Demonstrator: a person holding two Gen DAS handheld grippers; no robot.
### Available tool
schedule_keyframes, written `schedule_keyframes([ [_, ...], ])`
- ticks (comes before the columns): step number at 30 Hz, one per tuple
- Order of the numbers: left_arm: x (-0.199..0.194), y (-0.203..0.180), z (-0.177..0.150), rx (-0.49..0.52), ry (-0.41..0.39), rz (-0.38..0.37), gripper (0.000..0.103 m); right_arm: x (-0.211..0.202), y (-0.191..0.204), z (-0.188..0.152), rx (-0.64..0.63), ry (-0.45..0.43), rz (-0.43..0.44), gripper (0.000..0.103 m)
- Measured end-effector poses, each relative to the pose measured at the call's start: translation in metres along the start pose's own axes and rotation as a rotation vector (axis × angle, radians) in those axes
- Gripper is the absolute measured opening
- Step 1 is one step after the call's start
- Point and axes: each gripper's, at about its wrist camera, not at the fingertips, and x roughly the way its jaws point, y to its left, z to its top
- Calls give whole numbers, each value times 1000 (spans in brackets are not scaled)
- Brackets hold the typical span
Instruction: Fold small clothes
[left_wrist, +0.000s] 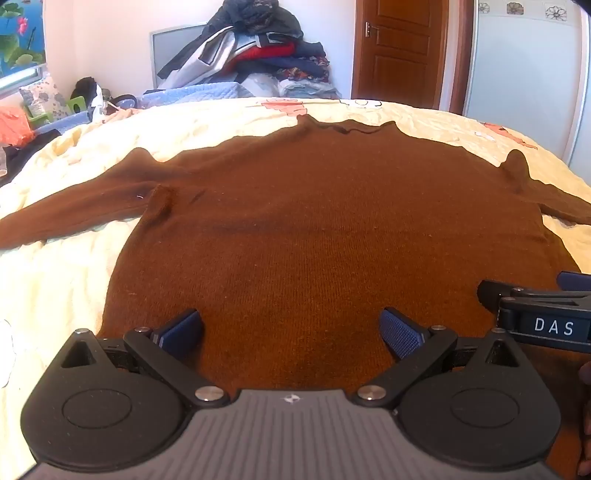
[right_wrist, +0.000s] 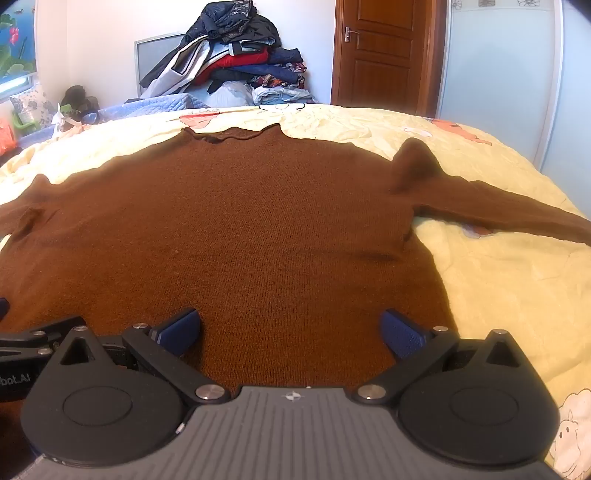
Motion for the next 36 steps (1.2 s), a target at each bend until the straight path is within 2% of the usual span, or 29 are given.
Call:
schedule_keyframes([
  [36, -2, 2, 0, -31, 6, -5, 103, -1, 2, -1, -1, -1, -5, 103],
])
